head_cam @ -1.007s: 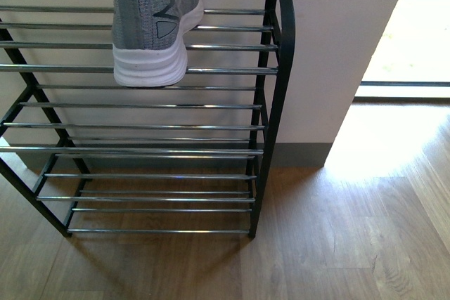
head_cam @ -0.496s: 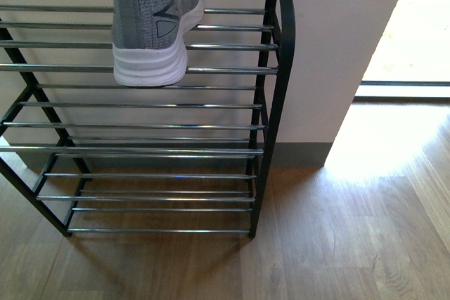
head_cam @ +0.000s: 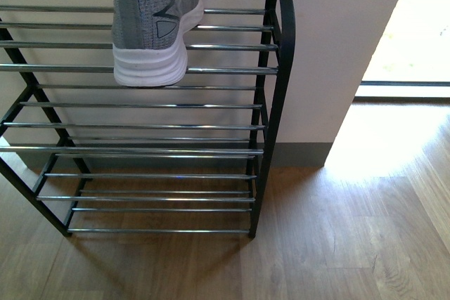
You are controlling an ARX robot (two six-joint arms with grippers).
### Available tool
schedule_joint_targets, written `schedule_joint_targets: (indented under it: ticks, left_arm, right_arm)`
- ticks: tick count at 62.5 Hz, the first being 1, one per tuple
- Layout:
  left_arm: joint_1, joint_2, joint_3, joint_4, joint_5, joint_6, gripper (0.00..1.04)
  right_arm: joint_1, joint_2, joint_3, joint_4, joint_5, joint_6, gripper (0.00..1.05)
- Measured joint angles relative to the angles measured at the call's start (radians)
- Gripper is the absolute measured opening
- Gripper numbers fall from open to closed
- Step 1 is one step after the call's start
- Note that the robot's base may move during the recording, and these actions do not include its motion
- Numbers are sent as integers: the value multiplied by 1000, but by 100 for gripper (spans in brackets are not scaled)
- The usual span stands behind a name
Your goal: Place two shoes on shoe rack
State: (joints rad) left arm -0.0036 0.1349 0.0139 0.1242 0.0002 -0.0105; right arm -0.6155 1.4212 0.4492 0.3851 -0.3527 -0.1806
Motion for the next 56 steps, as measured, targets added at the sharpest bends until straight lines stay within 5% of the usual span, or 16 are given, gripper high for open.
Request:
schedule_joint_targets:
  ticks: [4,26,36,46,56]
  left_arm:
    - [0,-89,0,-109,0,0,1]
    - [1,-118,0,-124,0,0,1]
    - [1,-118,0,-124,0,0,31]
    - [1,-119,0,-124,0,0,56]
    - [1,-119,0,-124,0,0,81]
  right_arm:
    - [0,0,0,0,0,0,3]
    - [0,0,0,0,0,0,3]
    - [0,3,-2,10,-4,6,3]
    - [18,99,-110,555,3,140,3]
    - [79,-1,-27,478,112,174,3]
